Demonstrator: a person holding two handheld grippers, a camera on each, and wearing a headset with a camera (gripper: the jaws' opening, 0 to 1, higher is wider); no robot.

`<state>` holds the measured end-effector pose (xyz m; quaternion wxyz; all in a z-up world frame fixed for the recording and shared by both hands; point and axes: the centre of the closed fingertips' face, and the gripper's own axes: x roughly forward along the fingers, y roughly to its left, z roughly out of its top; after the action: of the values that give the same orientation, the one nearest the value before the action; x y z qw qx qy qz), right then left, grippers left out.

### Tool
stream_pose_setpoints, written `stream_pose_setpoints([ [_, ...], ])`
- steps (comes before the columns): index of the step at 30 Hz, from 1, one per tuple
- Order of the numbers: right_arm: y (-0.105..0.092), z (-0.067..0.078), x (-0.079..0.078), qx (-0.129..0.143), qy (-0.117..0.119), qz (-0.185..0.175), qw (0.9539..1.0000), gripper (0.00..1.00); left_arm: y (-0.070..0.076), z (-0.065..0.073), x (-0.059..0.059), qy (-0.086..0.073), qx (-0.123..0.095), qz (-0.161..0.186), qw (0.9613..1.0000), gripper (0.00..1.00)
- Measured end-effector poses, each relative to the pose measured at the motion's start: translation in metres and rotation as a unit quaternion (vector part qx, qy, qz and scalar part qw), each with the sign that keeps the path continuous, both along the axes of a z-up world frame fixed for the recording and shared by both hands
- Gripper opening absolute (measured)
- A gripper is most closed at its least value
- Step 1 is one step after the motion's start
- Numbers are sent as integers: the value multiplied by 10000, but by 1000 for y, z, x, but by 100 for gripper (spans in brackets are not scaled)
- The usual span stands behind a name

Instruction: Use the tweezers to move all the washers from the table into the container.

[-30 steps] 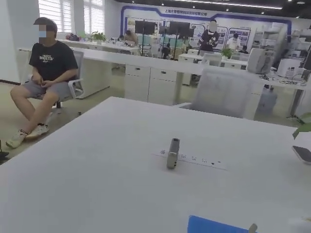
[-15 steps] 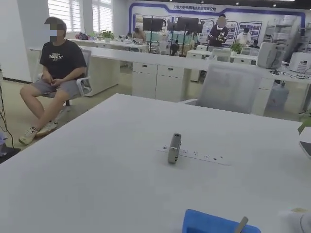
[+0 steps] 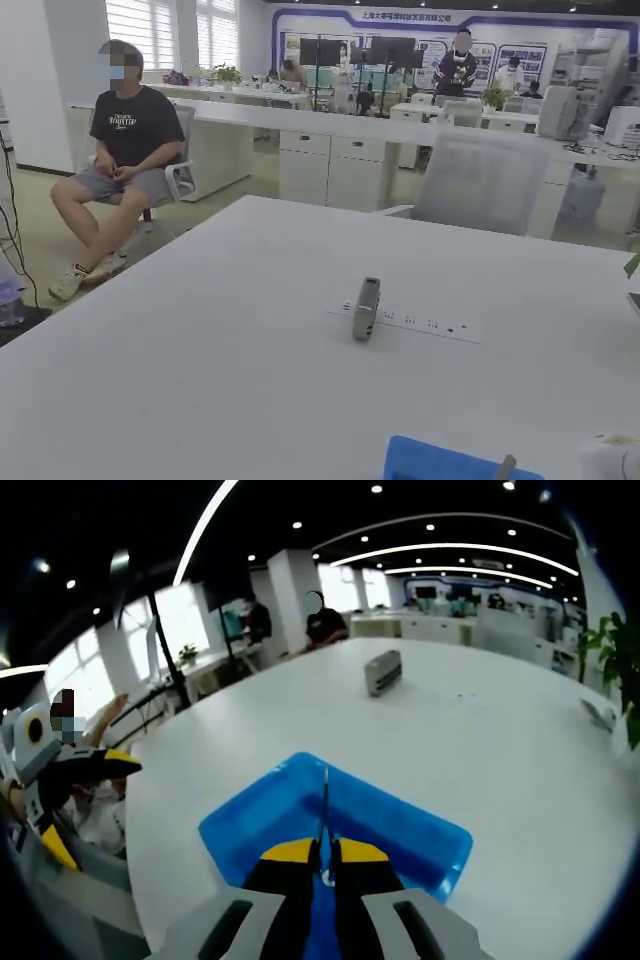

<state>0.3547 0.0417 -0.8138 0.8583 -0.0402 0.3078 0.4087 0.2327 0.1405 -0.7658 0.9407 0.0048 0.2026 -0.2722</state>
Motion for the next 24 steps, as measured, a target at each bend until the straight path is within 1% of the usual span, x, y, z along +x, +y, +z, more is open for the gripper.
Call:
stream_pose_setpoints([
  [6,-2,4,-1,52,15,-36,10000,4,-1,0,-1,18,-9,-29,10000,81],
  [11,-5,10,-1,77,-50,-44,9999,4,-2,1,-1,16,-21,-43,10000,81],
  [18,-6,24,-7,143,-152,-22,9998,4,-2,2,0,-10,-18,-51,10000,81],
  [24,-9,41,-12,228,-299,-8,9993,4,-5,5,-1,-107,64,-103,9999,82],
])
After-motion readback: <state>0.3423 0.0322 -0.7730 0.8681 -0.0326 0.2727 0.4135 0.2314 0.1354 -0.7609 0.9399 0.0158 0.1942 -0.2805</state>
